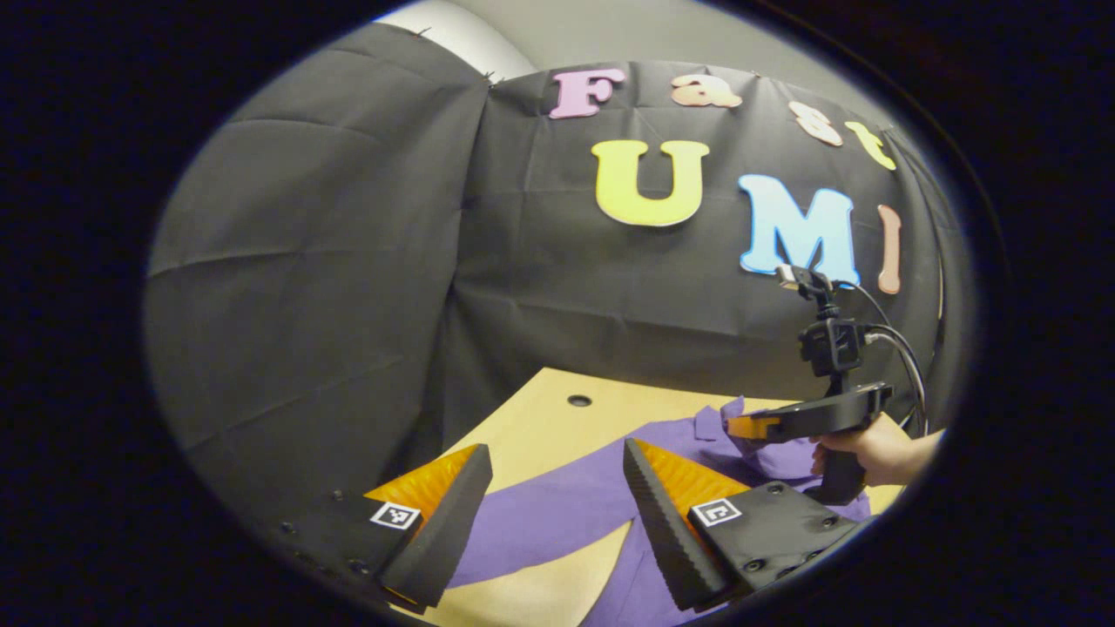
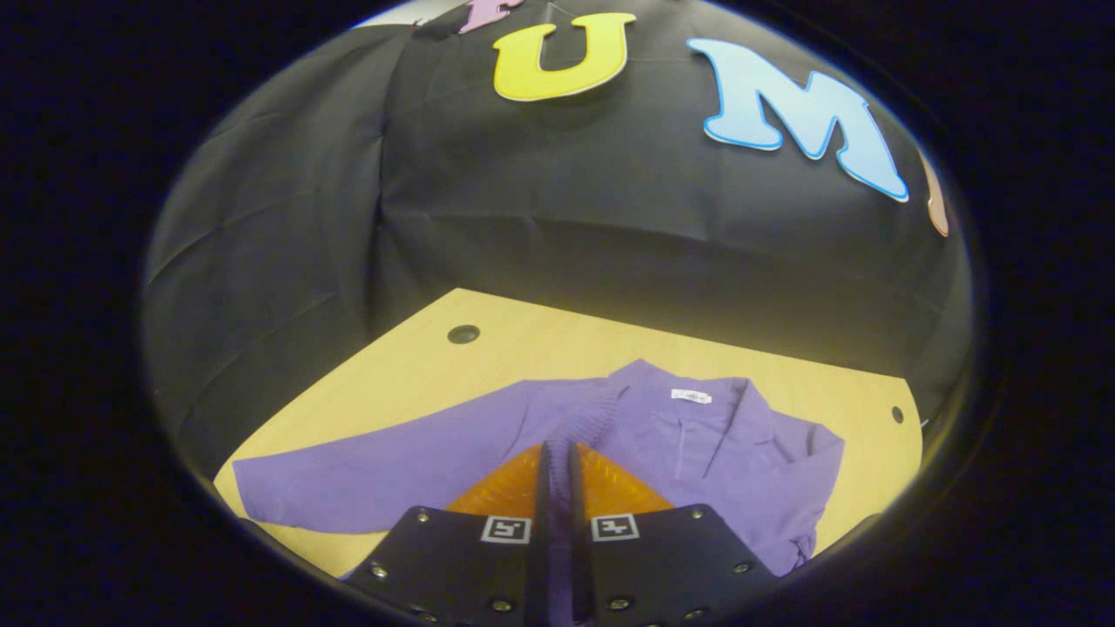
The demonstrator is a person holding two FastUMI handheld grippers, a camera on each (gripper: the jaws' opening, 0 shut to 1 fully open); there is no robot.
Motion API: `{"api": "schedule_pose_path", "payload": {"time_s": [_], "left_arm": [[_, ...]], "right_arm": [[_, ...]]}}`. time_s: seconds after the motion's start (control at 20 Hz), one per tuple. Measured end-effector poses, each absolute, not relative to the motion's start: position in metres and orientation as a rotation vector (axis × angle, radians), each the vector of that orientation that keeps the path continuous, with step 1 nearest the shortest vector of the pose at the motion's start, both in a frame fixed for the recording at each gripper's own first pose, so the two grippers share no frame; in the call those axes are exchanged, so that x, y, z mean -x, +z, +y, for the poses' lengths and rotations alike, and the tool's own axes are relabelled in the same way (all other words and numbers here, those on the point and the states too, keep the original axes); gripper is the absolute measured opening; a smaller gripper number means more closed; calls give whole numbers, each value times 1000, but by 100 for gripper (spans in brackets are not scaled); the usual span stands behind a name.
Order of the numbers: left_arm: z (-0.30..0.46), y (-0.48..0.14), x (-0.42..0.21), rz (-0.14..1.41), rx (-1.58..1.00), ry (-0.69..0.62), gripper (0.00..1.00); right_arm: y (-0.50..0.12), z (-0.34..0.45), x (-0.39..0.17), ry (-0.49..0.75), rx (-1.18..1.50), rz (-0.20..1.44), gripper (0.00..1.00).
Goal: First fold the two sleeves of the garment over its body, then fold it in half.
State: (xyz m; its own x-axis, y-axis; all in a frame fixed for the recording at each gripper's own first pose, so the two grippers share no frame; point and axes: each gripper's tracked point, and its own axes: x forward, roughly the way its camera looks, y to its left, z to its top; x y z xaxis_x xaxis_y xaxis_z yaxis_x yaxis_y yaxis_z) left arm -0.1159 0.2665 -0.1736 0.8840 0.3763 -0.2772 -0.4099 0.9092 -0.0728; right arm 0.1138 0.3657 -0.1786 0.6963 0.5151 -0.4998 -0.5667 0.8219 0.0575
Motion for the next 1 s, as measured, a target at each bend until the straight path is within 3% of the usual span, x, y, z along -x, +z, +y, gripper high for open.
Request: {"api": "schedule_pose_path", "payload": {"time_s": [0.1,0.25,0.7,1.0], "left_arm": [[282,-191,125,290,138,459,96],[302,-217,136,331,147,528,96],[375,-317,171,509,267,788,98],[390,-375,186,665,365,866,99]], "right_arm": [[-176,371,-110,624,99,510,36],[-162,363,-108,615,115,458,99],[-112,346,-84,626,102,372,96],[-98,335,-62,648,87,377,96]]}}
